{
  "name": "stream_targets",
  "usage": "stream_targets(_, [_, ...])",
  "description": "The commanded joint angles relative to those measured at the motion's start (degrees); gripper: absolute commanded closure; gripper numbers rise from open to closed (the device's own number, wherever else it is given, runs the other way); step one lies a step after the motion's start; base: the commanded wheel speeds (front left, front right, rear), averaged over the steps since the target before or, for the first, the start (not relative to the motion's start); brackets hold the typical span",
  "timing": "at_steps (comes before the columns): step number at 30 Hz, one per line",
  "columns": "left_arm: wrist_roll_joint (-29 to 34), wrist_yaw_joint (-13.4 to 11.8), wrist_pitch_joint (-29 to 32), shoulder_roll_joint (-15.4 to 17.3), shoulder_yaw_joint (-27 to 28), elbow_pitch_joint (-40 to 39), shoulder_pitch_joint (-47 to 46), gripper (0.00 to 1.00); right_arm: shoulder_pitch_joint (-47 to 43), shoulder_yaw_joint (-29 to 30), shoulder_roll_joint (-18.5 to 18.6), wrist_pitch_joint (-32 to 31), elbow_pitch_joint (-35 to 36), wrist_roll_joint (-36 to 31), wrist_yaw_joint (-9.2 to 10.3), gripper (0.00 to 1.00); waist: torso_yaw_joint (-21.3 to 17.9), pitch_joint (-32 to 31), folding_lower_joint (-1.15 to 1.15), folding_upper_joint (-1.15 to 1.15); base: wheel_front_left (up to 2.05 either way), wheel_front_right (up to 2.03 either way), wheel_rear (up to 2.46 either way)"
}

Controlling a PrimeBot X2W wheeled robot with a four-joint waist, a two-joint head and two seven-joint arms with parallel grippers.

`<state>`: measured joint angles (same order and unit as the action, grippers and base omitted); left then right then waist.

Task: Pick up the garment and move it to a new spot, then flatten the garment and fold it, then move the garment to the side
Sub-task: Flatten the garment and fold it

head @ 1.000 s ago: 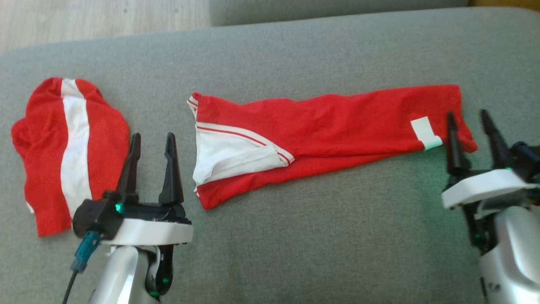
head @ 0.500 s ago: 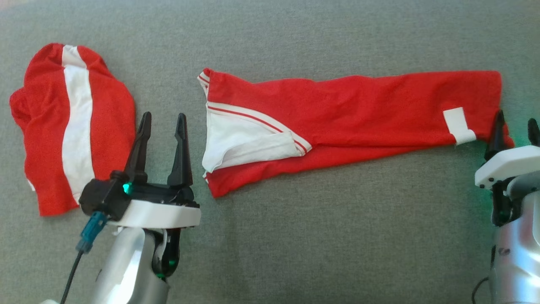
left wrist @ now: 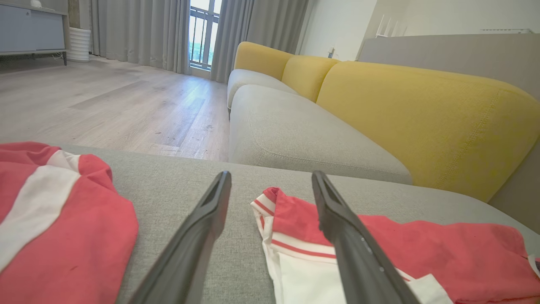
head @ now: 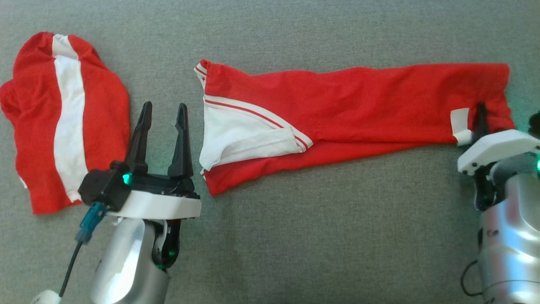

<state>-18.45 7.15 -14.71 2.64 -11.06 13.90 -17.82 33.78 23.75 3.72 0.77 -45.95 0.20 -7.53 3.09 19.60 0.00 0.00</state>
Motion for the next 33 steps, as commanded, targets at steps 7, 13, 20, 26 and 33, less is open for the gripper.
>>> stream_targets(7, [0.3, 0.3, -0.3, 0.2, 2.3, -1.1, -1.2, 0.00, 0.0, 0.8, -0.8, 3.6, 0.9, -1.4, 0.04, 1.00, -1.1, -1.6, 0.00, 0.00, 0.00, 0.00, 0.00])
stream_targets(13, [0.0, 0.3, -0.3, 0.2, 2.0, -0.6, -0.6, 0.00, -0.3, 7.0, 2.1, 5.0, 3.3, -4.0, 0.04, 1.00, -1.9, -3.1, 0.00, 0.00, 0.00, 0.00, 0.00])
stream_targets(20, [-0.3, 0.3, -0.3, 0.2, 1.8, -0.3, 0.2, 0.00, -0.2, 16.2, 4.5, 6.6, 6.4, -8.7, 0.04, 1.00, -2.1, -5.3, 0.00, 0.00, 0.00, 0.00, 0.00])
stream_targets(26, [-1.3, 0.3, -0.3, 0.2, 1.7, -0.2, 1.6, 0.00, -0.2, 12.0, 0.9, 6.7, 9.5, -7.1, 0.04, 1.00, -1.6, -8.1, 0.00, 0.00, 0.00, 0.00, 0.00])
stream_targets(33, [-2.3, 0.3, -0.3, 0.2, 2.6, -0.2, 3.6, 0.00, -2.2, -1.8, -0.8, 4.9, 12.7, 0.3, 0.04, 1.00, -1.0, -11.7, 0.00, 0.00, 0.00, 0.00, 0.00])
